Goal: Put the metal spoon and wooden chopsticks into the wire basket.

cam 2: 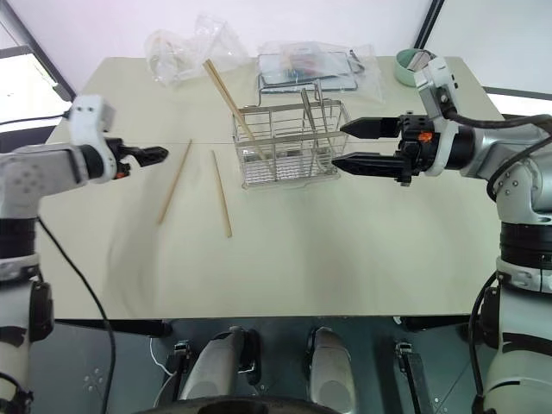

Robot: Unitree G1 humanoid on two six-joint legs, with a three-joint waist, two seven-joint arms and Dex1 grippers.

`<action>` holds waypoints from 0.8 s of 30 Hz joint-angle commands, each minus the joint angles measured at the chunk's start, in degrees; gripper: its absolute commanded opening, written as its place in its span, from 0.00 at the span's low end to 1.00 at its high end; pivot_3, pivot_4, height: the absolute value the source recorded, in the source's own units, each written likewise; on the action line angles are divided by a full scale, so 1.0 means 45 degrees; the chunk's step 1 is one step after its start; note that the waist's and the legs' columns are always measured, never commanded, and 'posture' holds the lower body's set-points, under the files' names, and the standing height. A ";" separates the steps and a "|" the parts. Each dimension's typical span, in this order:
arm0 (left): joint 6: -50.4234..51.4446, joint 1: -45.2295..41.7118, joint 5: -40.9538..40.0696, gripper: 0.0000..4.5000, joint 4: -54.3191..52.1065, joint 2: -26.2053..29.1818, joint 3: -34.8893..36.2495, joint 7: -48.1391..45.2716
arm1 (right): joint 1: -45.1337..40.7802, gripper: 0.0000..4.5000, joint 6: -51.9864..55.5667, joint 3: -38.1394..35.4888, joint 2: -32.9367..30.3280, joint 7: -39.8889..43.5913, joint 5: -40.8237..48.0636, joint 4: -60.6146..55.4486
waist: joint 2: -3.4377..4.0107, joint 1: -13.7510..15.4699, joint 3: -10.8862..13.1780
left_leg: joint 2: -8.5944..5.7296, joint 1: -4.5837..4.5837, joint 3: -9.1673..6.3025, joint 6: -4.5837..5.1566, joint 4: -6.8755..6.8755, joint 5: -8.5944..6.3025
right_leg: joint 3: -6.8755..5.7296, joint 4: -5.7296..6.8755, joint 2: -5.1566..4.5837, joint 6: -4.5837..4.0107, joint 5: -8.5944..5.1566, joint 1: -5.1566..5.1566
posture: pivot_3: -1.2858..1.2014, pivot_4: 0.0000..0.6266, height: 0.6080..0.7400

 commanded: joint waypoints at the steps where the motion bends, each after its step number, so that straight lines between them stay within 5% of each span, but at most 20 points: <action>1: -0.1423 -0.1661 0.1675 1.00 0.3302 -0.0642 -0.0941 -0.1245 | 0.0710 0.99 -0.0173 -0.0710 0.0009 -0.0305 0.0508 -0.0929 | -0.0007 0.0098 -0.0001 | 0.0003 -0.0001 0.0004 0.0000 0.0000 0.0000 | 0.0000 -0.0001 0.0000 0.0000 0.0000 -0.0003 | 0.52 0.24 0.75; 9: -0.4122 -0.4412 0.4644 1.00 0.9557 -0.2120 -0.2107 -0.3371 | 0.2343 0.99 -0.0020 -0.1495 0.0147 -0.1387 0.1249 -0.2409 | -0.0038 0.0090 0.0013 | 0.0000 -0.0042 0.0006 0.0026 0.0014 -0.0014 | -0.0012 -0.0008 -0.0016 0.0002 0.0002 -0.0022 | 0.52 0.24 0.75; 18: -0.5575 -0.5087 0.6578 1.00 1.1921 -0.2897 -0.2090 -0.4229 | 0.3144 0.99 0.0197 -0.1605 0.0244 -0.2454 0.1930 -0.3423 | -0.0040 0.0096 0.0011 | 0.0005 -0.0042 -0.0003 0.0092 0.0018 -0.0052 | -0.0024 0.0001 -0.0034 0.0002 0.0002 -0.0024 | 0.52 0.24 0.75; 21: -0.5653 -0.5127 0.6719 0.81 1.2178 -0.2963 -0.1668 -0.4084 | 0.3154 1.00 0.0238 -0.1574 0.0214 -0.2653 0.2020 -0.3481 | -0.0040 0.0083 0.0010 | -0.0002 -0.0039 -0.0003 0.0100 0.0025 -0.0055 | -0.0028 0.0003 -0.0049 0.0004 0.0003 -0.0020 | 0.52 0.24 0.75; 24: -0.5763 -0.5149 0.6865 0.49 1.2292 -0.2991 -0.1356 -0.3993 | 0.3063 1.00 0.0286 -0.1503 0.0182 -0.2759 0.2081 -0.3434 | -0.0040 0.0101 0.0009 | -0.0002 -0.0040 -0.0006 0.0106 0.0025 -0.0059 | -0.0032 0.0003 -0.0052 0.0004 0.0003 -0.0021 | 0.52 0.24 0.75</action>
